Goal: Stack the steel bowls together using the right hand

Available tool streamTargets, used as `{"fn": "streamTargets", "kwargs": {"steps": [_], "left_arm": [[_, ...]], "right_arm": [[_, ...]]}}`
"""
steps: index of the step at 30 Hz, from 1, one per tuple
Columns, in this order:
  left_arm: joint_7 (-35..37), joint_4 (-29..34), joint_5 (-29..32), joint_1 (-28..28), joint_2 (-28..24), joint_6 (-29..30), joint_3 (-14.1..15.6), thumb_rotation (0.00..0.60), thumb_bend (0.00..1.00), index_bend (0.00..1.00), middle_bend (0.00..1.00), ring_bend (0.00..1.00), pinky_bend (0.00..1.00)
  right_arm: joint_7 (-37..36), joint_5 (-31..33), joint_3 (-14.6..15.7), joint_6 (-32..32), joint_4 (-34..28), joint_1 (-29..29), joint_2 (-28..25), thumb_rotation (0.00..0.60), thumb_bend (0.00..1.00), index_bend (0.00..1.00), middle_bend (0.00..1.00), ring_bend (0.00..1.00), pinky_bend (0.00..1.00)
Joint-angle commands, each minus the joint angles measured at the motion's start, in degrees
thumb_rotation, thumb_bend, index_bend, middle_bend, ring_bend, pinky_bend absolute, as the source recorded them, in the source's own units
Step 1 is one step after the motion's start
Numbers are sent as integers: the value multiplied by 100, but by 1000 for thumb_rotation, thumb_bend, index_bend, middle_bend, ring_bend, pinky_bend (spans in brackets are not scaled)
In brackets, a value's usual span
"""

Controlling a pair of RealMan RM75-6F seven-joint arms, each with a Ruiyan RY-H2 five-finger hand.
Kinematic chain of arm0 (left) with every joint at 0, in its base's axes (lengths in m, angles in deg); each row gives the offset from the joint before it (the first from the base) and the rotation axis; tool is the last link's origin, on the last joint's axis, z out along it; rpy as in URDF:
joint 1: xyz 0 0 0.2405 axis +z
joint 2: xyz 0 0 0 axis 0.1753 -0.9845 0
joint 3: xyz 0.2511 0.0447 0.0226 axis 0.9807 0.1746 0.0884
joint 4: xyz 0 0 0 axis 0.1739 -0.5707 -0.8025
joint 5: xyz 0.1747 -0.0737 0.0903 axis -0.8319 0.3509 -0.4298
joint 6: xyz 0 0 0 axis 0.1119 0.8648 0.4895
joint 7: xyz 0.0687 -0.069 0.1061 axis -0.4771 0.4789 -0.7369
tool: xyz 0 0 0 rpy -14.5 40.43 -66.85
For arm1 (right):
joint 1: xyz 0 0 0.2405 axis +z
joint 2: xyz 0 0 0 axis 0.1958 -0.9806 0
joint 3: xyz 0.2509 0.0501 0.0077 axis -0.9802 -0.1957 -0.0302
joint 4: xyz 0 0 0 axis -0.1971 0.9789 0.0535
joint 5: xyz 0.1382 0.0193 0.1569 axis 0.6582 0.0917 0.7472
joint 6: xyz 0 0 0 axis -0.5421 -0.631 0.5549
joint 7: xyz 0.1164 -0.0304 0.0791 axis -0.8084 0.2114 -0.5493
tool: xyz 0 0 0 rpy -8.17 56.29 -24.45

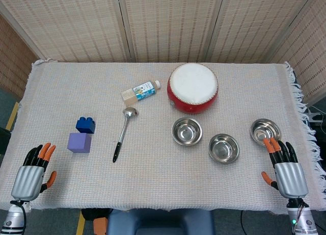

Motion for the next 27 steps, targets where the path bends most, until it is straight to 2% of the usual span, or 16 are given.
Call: {"fn": "streamTargets", "kwargs": {"steps": [1,9,15,21,27], "left_arm": [[-19,7,-15,2,6,7,5,600,413,0,0,0,98],[12,16,-72,-38,29,-59,37,600,413,0,0,0,99],[71,10,-97,-54,21,-90,56,600,413,0,0,0,99],[102,18,-119,-60,17,-91,67,600,413,0,0,0,99],[103,22,-94,-58,9,-101,60,600,413,0,0,0,98]], "right_arm": [[10,23,-17,-9,-5,-6,-4,600,125,0,0,0,0],[119,373,-173,252,93,98,15,600,125,0,0,0,0],[402,1383,-523,1360,763,571,166,600,130,10,0,0,0],[626,2045,-719,2229,1544,1031,490,600,140,99,0,0,0],[701,2389,-771,2610,2242,1260,871,600,218,282,0,0,0]]}}
